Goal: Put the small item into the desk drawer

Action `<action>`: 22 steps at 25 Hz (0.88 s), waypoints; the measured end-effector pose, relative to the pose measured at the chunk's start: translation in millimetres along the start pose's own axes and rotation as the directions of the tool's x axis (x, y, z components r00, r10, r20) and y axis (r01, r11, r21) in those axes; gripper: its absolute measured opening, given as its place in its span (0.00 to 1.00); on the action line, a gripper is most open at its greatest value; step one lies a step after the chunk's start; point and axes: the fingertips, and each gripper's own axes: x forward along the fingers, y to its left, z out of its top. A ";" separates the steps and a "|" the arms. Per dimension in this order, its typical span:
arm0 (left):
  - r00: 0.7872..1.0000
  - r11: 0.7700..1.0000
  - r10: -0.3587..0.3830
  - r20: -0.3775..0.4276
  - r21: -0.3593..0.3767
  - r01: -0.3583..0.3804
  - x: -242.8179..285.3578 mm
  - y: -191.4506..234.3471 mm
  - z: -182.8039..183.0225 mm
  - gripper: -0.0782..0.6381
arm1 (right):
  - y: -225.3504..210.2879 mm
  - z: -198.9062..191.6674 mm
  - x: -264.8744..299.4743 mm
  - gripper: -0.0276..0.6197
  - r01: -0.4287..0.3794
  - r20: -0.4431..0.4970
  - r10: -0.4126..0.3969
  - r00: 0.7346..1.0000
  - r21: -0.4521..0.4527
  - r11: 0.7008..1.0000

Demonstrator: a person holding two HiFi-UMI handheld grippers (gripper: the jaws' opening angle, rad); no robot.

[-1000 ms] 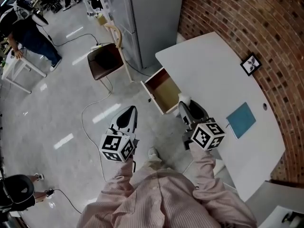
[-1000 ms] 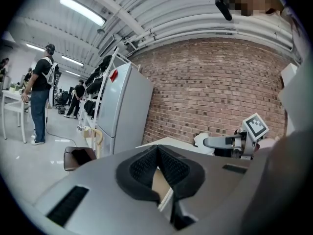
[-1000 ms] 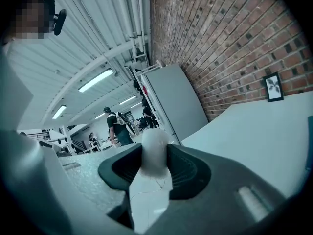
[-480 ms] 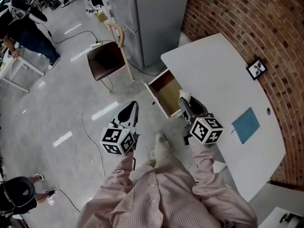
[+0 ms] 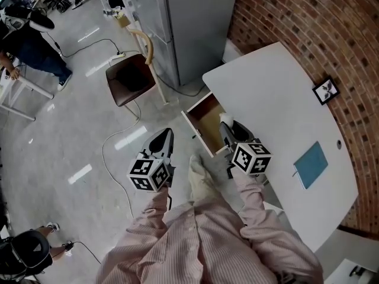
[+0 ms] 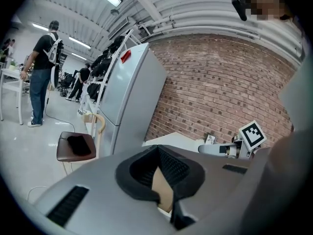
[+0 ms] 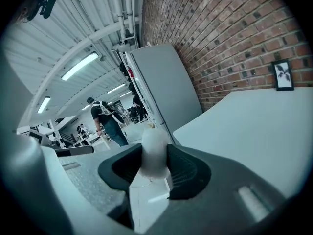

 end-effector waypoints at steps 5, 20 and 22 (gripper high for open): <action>0.999 0.999 -0.010 -0.050 -0.038 0.008 39.5 18.6 -5.2 0.11 | -18.8 -4.5 38.5 0.29 0.036 -0.054 -0.036 0.998 -0.005 0.999; 0.960 0.987 -0.044 -0.277 -0.159 -0.001 132.8 58.9 -62.9 0.11 | -45.4 -56.2 131.6 0.29 0.054 -0.275 -0.071 0.959 -0.070 0.996; 0.954 0.988 -0.045 -0.296 -0.156 -0.002 144.2 63.2 -68.5 0.11 | -51.0 -60.2 143.0 0.29 0.053 -0.296 -0.078 0.952 -0.093 0.994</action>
